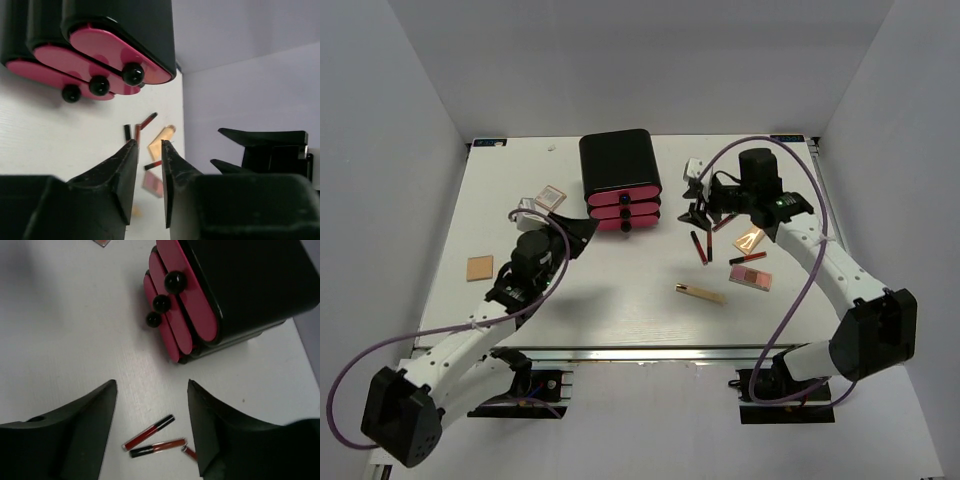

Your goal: Organize the makeup

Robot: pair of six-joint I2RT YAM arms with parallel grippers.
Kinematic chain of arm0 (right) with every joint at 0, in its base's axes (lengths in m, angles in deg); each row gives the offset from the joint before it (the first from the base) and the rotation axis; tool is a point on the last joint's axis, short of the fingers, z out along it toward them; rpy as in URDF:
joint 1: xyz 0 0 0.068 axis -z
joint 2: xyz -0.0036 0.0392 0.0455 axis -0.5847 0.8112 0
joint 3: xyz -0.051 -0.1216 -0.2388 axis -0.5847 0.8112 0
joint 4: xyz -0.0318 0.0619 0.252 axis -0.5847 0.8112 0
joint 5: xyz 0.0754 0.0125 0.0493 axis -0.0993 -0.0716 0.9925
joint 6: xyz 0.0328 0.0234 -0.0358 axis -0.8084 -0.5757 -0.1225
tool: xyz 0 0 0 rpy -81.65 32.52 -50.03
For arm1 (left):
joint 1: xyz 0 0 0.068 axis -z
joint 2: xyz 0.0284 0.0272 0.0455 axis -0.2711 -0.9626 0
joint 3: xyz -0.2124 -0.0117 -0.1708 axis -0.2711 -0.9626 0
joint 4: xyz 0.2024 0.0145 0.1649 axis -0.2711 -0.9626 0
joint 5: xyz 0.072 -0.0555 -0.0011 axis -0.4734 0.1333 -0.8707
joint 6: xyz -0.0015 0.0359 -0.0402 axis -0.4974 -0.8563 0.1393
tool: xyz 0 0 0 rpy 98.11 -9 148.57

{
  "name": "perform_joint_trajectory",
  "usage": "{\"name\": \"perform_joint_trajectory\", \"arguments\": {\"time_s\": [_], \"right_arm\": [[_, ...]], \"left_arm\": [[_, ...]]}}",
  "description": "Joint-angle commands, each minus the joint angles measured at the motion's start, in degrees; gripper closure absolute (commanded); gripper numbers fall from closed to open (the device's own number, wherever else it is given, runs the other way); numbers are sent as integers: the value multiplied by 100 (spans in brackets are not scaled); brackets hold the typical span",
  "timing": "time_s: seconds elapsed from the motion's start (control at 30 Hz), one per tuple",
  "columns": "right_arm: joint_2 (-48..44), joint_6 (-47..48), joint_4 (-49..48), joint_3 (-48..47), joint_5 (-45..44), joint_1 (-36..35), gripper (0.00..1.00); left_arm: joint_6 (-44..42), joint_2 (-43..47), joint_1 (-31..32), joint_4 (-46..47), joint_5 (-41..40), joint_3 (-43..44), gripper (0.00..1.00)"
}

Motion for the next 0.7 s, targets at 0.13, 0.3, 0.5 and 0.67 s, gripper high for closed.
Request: {"name": "perform_joint_trajectory", "arguments": {"time_s": [0.13,0.3,0.5,0.67], "right_arm": [[885,-1950,-1638,-1027,321,-127,44],[931,-3026,-2227,-1046,-162,-180,35],[588,-3220,-2447,-449,-585,-172,32],[342,-3150,-2483,-80,-638,-180,31]], "left_arm": [[1091,-1378,747,1359,-1395,215,46],[1724,-2143,1055,1897,-1861,320,41],[1532,-2908,1108,2449,-2239,654,41],[1285,-3531,1108,2767,-2284,918,42]]}}
